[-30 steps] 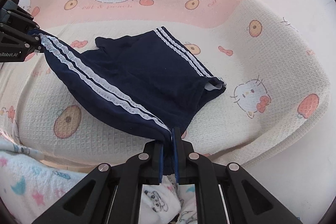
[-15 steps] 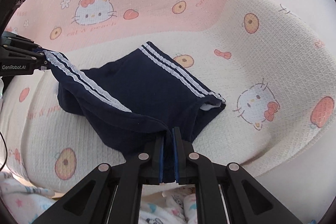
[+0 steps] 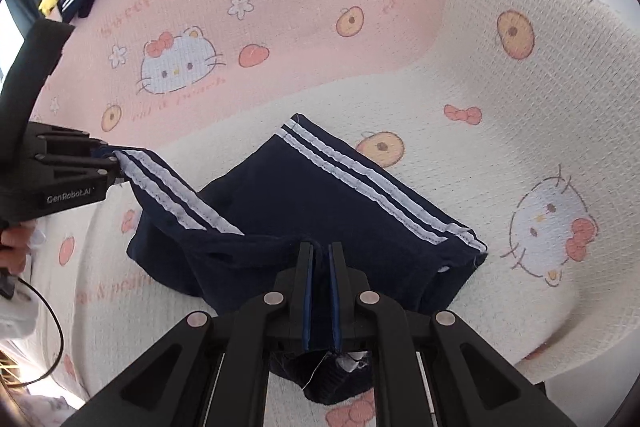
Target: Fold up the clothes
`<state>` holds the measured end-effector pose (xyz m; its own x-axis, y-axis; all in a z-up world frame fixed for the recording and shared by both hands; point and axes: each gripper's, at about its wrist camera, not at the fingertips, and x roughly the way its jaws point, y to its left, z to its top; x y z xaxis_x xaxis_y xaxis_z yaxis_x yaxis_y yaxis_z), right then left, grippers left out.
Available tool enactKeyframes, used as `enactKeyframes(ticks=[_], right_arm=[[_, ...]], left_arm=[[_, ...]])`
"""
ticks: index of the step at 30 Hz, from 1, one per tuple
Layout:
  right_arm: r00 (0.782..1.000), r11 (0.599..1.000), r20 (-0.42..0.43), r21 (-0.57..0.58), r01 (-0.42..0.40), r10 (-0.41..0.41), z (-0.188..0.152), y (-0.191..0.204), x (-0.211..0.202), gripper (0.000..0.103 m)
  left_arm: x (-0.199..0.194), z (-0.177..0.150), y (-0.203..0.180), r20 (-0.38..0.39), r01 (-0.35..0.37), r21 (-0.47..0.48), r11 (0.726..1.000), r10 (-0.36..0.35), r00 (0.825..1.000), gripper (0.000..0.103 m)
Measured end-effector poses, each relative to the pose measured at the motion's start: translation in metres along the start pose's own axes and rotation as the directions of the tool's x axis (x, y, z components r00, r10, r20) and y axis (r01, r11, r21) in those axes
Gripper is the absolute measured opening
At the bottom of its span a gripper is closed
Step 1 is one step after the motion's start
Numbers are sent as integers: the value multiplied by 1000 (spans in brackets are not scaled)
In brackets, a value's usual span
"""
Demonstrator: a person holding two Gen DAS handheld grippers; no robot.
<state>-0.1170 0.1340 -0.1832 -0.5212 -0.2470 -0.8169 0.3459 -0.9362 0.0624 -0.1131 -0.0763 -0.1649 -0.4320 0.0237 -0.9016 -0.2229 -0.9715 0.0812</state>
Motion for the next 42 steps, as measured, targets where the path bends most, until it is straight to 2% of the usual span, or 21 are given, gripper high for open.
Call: enactKeyframes(ticks=[4, 9, 11, 13, 14, 15, 17, 19, 22, 23, 26, 31, 32, 33, 34, 36, 37, 38, 40, 42], right_arm=[[1000, 998, -6, 53, -17, 17, 13, -12, 12, 8], [999, 978, -19, 204, -39, 43, 15, -45, 31, 8], [994, 963, -24, 251, -96, 105, 8, -53, 36, 8], [979, 944, -24, 268, -191, 204, 0, -57, 36, 8], [970, 936, -20, 268, -227, 241, -3, -56, 35, 17], [962, 929, -14, 266, -258, 272, -6, -55, 33, 38], [945, 915, -5, 253, -315, 326, -12, -51, 30, 54], [938, 915, 7, 220, -339, 346, -14, -45, 28, 54], [925, 899, 28, 228, -374, 378, -13, -43, 30, 54], [926, 898, 26, 232, -373, 377, -13, -42, 32, 54], [946, 919, -14, 244, -310, 323, -16, -46, 39, 54], [939, 892, -34, 327, -313, 342, -32, -65, 46, 55], [941, 894, -46, 329, -304, 337, -34, -66, 48, 55], [941, 896, -55, 330, -298, 333, -36, -67, 49, 55], [940, 894, -58, 333, -299, 336, -38, -67, 50, 55], [936, 888, -53, 339, -311, 348, -40, -68, 51, 55], [935, 887, -46, 336, -318, 352, -40, -67, 51, 55], [936, 888, -37, 330, -319, 350, -40, -65, 50, 55], [933, 890, -20, 311, -335, 358, -38, -60, 49, 55], [940, 904, -19, 279, -323, 341, -37, -52, 50, 55]], left_arm=[[2, 10, -2, 5, 5, 9, 1000, -5, 1000, 7], [5, 19, -8, 3, -1, 25, 1000, 1, 1000, 7], [6, 23, -8, 1, -1, 29, 1000, 1, 1000, 7], [7, 26, -9, -4, -1, 34, 999, 1, 1000, 7], [8, 27, -10, -8, -4, 39, 999, 4, 1000, 7], [8, 27, -11, -9, -6, 40, 999, 7, 1000, 7], [7, 26, -12, -11, -10, 40, 999, 10, 1000, 7], [7, 25, -14, -13, -13, 41, 999, 14, 1000, 7], [5, 23, -16, -14, -25, 46, 999, 26, 1000, 7], [5, 22, -17, -13, -28, 52, 998, 29, 1000, 7], [2, 20, -21, -10, -37, 73, 997, 38, 999, 7], [9, 17, -28, -42, -56, 152, 987, 63, 997, 8], [12, 16, -30, -62, -42, 162, 986, 53, 997, 8], [16, 15, -29, -98, 4, 147, 989, 11, 995, 9], [19, 13, -28, -136, 57, 124, 991, -40, 990, 14], [22, 9, -25, -180, 125, 62, 990, -112, 977, 34], [21, 8, -23, -176, 131, 44, 990, -121, 977, 58], [19, 7, -21, -165, 129, 30, 991, -122, 979, 73], [15, 7, -17, -151, 111, 13, 994, -108, 983, 74], [9, 8, -12, -146, 113, -11, 993, -114, 983, 74]])
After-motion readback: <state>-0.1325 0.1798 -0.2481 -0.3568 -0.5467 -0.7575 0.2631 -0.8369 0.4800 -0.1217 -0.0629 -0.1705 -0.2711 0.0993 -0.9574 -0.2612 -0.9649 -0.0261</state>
